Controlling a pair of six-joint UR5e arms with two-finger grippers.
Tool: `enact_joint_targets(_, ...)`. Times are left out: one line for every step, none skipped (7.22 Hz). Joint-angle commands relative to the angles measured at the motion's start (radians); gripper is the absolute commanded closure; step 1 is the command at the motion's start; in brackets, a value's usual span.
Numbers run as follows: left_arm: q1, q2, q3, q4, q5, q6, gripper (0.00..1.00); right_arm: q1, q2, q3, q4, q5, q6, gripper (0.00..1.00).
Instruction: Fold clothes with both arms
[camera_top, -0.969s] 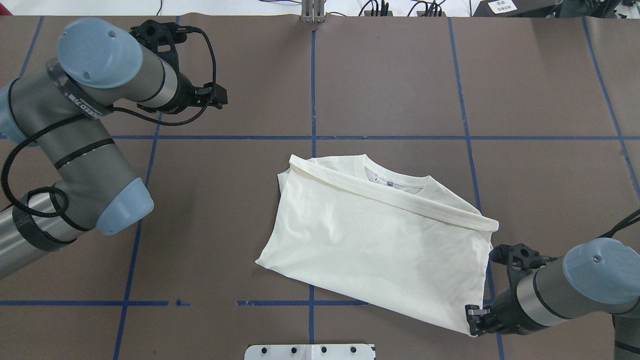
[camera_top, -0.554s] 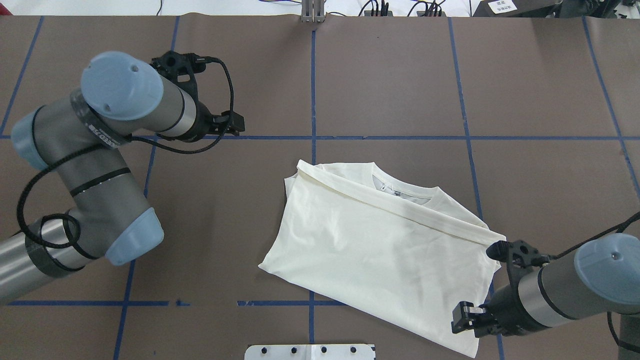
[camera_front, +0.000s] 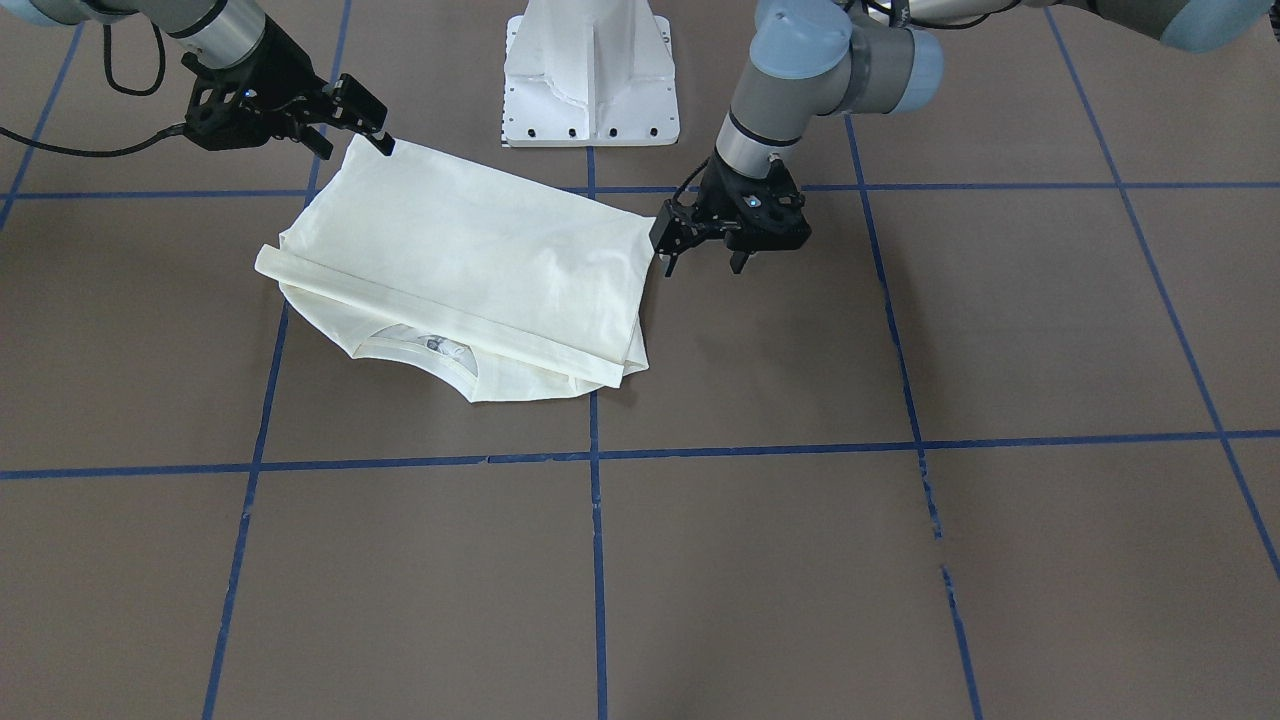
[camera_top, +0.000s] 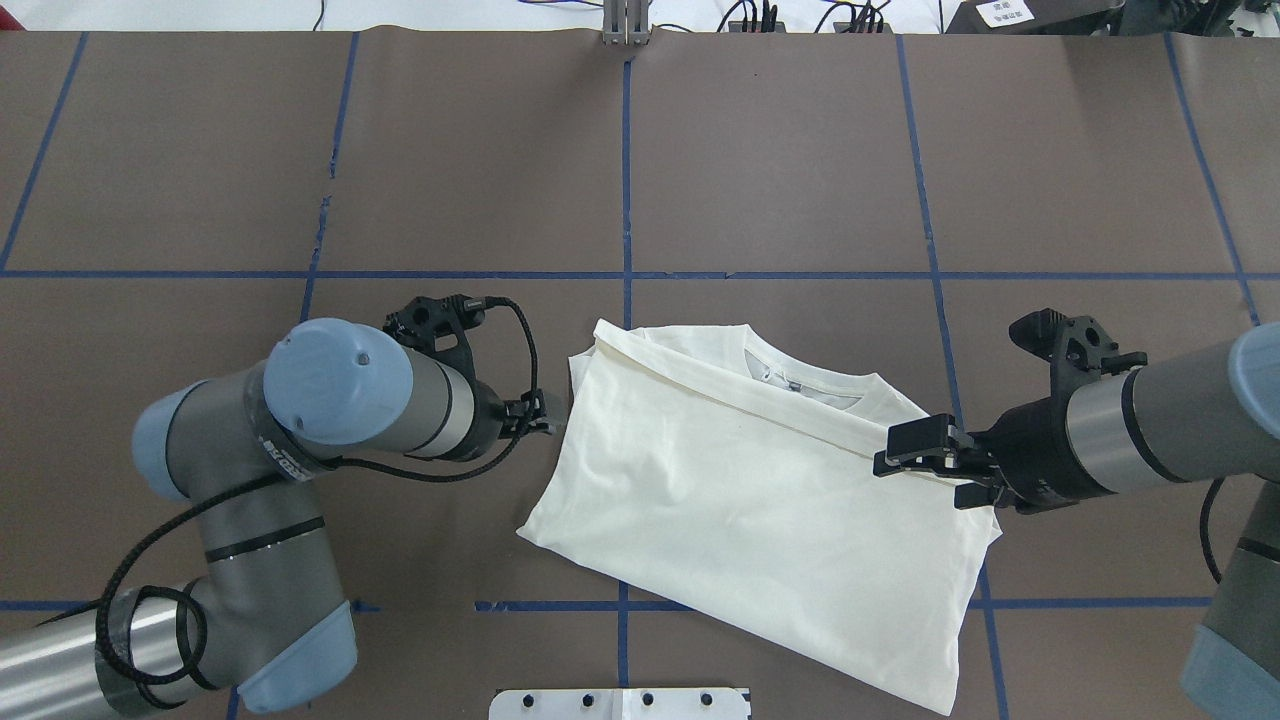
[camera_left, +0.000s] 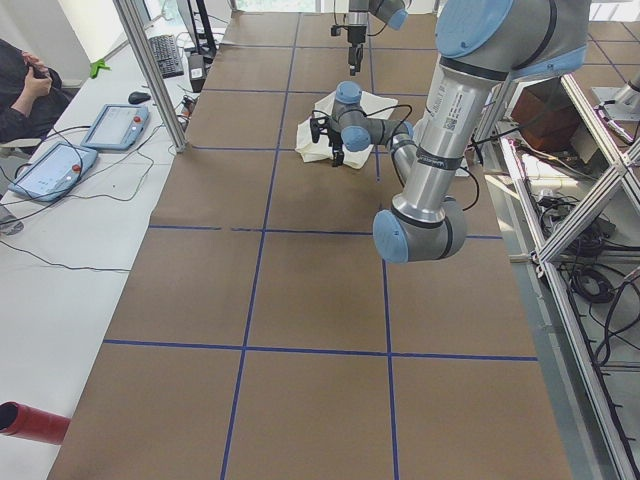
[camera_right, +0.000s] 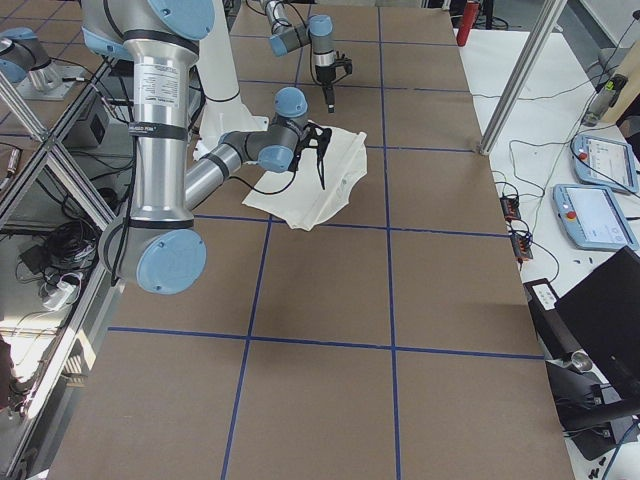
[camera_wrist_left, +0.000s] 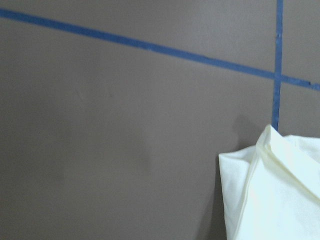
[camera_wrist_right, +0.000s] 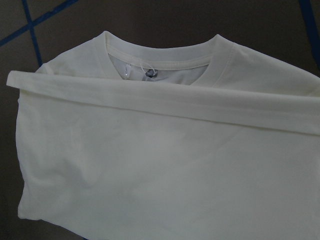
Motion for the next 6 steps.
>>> enact_joint_targets(0.081, 0.005, -0.001, -0.003, 0.026, -0.095, 0.20, 0.025, 0.013, -0.009, 0.000, -0.002, -0.001, 0.00)
enact_joint_targets(0.091, 0.008, -0.001, -0.003, 0.028, -0.095, 0.26, 0.027, 0.032, -0.020, 0.000, -0.002, -0.001, 0.00)
enact_joint_targets(0.091, 0.013, -0.001, -0.003, 0.028, -0.094, 0.30, 0.027, 0.033, -0.023, 0.000, -0.002, -0.001, 0.00)
enact_joint_targets(0.094, 0.014, 0.000, -0.003, 0.026, -0.092, 0.34, 0.027, 0.033, -0.023, 0.000, -0.002, -0.001, 0.00)
enact_joint_targets(0.094, 0.016, 0.000, -0.003, 0.028, -0.094, 0.36, 0.027, 0.034, -0.023, 0.000, -0.002, -0.001, 0.00)
enact_joint_targets(0.094, 0.016, 0.002, -0.003, 0.026, -0.094, 0.38, 0.028, 0.034, -0.023, 0.000, -0.002, -0.001, 0.00)
